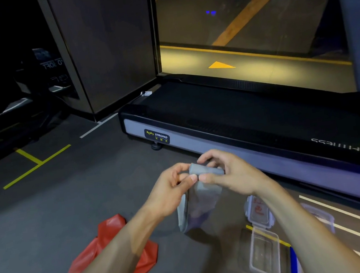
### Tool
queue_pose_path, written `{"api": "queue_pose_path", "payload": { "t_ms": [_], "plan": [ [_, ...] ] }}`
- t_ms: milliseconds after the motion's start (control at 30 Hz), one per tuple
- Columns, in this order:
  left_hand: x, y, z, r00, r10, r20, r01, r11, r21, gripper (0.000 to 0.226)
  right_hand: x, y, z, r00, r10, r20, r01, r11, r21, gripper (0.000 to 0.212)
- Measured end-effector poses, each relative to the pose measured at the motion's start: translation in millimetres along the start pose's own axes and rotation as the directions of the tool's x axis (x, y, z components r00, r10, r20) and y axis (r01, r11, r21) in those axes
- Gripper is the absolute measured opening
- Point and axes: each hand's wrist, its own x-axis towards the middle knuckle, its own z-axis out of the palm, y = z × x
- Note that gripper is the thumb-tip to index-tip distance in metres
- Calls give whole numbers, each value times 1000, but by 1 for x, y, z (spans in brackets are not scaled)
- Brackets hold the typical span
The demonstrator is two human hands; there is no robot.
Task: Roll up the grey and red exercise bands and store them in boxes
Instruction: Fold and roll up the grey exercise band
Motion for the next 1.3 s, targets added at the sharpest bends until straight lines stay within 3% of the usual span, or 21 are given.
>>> {"api": "queue_pose_path", "payload": {
  "t_ms": [100,300,433,500,600,667,1000,1300],
  "plan": [
    [1,-2,0,1000,-19,-11,18,1000,-2,17,1,1,3,998,-56,-16,56,998,-27,22],
    [2,-6,1,999,-37,26,36,999,21,38,2,0,4,996,-34,-81,28,997,-75,14],
    [1,-11,1,996,-21,-89,39,979,200,58,3,2,4,993,-29,-113,20,997,-79,15],
    [1,-15,-4,990,-14,-144,53,961,273,52,3,0,3,989,-39,-139,26,995,-93,15],
    [1,-20,-6,987,-9,-159,47,970,239,18,2,-4,2,981,-62,-184,41,993,-114,14],
    [1,-22,-5,988,-6,-154,46,966,253,9,2,-7,2,976,-79,-205,53,990,-133,14],
    [-3,-16,-10,999,-25,-46,30,994,103,10,7,-5,2,989,-15,-150,-9,987,-160,16],
    [0,-18,-16,998,-52,-37,56,991,125,13,6,-10,5,998,31,-54,-40,985,-169,45]
  ]
}}
